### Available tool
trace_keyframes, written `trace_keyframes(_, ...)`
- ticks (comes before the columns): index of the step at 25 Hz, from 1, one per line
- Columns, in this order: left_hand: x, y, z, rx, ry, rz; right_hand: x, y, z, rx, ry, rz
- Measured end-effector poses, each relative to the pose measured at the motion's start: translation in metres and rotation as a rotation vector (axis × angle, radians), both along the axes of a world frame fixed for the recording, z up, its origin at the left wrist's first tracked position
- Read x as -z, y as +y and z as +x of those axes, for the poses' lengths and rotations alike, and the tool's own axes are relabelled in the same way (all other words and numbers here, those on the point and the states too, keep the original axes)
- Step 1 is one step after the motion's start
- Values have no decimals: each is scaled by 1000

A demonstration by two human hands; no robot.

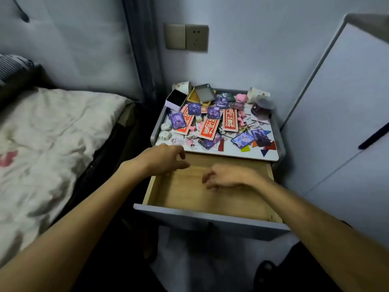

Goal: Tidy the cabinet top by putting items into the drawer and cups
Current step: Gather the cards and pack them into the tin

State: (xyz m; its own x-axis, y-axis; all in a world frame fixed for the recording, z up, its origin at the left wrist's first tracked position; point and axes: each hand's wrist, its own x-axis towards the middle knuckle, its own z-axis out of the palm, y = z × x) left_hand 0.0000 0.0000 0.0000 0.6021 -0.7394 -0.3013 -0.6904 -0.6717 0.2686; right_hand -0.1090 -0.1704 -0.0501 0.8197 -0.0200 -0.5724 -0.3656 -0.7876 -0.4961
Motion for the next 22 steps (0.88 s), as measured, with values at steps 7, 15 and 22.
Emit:
trace_keyframes(7, 44, 8, 16, -51, 129, 91, 78, 12, 6, 43, 359, 220)
trace_keyframes(15, 52, 7, 43, -113, 195, -50, 68, 6, 19, -17, 421, 260)
trace_keyframes(22, 33, -21, 99, -321, 176, -465, 1, -54, 103, 102, -204, 48)
